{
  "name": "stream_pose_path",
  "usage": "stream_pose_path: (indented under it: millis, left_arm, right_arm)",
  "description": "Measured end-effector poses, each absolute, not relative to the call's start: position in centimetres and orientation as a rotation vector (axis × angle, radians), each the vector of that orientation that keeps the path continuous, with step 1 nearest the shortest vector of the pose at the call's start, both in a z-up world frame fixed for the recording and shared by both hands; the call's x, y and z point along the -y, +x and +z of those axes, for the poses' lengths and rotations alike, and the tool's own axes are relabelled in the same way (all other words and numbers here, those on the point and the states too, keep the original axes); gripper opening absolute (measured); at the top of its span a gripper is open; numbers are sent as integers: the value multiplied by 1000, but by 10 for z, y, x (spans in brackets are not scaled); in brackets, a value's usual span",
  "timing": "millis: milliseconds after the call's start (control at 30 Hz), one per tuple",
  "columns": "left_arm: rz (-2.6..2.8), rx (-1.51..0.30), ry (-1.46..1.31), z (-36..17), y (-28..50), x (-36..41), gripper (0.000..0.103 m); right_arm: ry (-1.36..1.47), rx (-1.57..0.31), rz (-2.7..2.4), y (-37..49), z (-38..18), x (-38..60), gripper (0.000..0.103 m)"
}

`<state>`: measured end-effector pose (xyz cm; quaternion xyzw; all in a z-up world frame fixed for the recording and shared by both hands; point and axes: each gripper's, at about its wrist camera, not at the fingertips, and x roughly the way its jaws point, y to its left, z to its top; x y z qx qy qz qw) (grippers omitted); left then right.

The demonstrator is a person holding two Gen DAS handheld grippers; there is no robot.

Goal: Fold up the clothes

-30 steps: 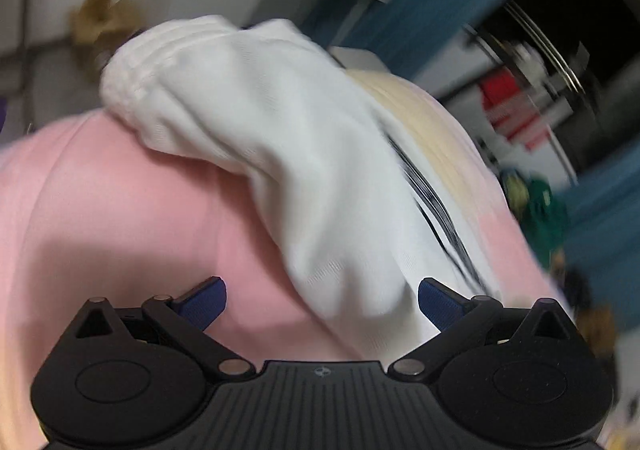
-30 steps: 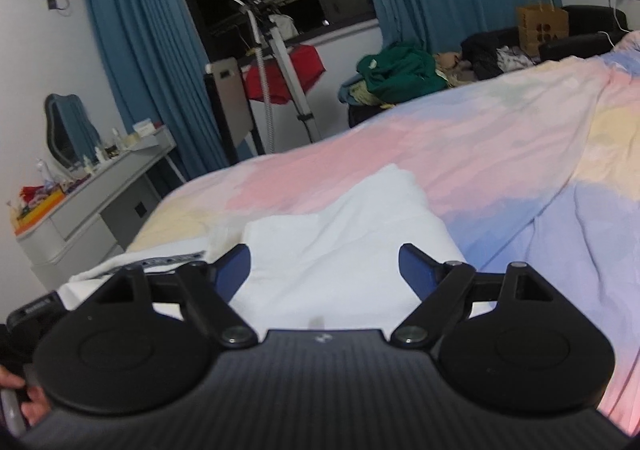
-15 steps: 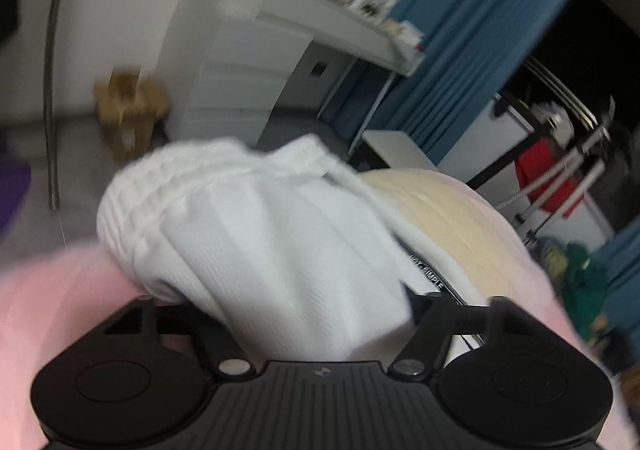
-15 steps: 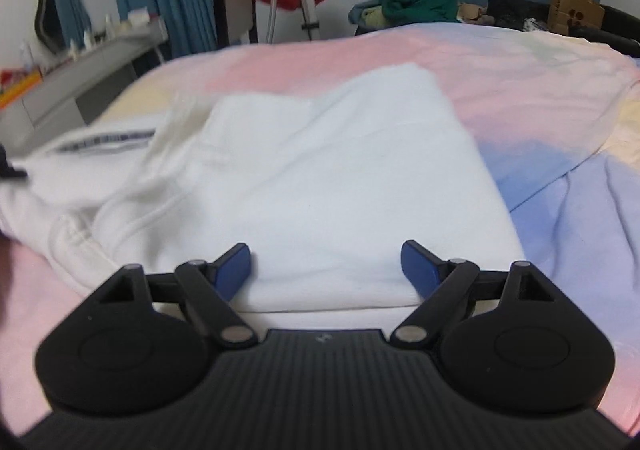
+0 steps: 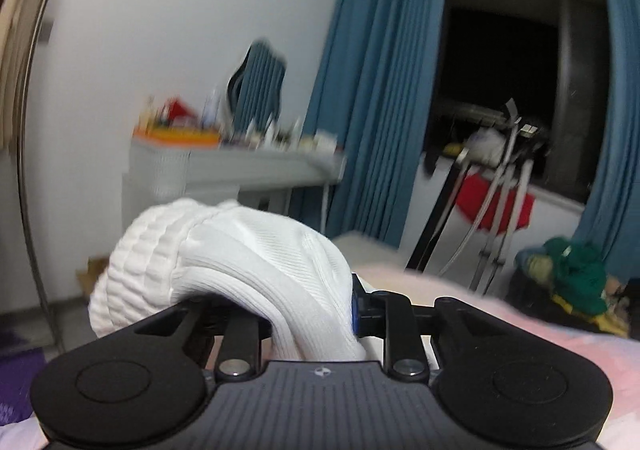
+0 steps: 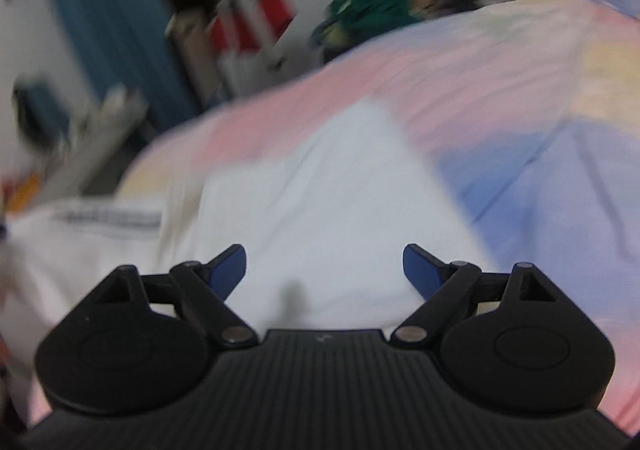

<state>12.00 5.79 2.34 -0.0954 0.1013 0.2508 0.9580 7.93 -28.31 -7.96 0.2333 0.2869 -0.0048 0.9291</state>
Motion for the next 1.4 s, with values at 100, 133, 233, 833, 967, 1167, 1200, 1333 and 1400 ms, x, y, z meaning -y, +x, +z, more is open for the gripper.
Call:
stream_pose_path:
  millis: [100, 133, 233, 833, 967, 1167, 1200, 1333, 1400]
  left_arm:
    - [483, -135, -122, 38, 119, 3, 25]
    - [471, -119, -90, 40, 119, 26, 25]
    - [426, -83, 12, 42, 121, 96, 24]
    - [1, -250, 607, -127, 129, 374, 31]
    - [-42, -225, 670, -134, 113, 370, 56]
    - [-81, -226, 745, -129, 86, 358, 88]
    - [-73, -238, 747, -129, 93, 339, 88]
    - [-6, -297, 704, -132, 99, 252, 89]
    - [28, -337, 618, -131, 99, 220, 93]
  right_arm:
    - [564, -512, -52, 65, -63, 315, 87]
    - [581, -499, -69, 62, -61, 324, 87]
    - [632, -496, -129, 59, -60, 350, 87]
    - [959, -399, -153, 47, -82, 449, 89]
    - [1011, -424, -100, 55, -91, 449, 89]
    - [1044, -478, -36, 64, -100, 436, 89]
    - [1047, -489, -8, 67, -102, 431, 89]
    - [1042, -577, 79, 88, -112, 406, 89]
    - [1028, -625, 80, 100, -119, 392, 89]
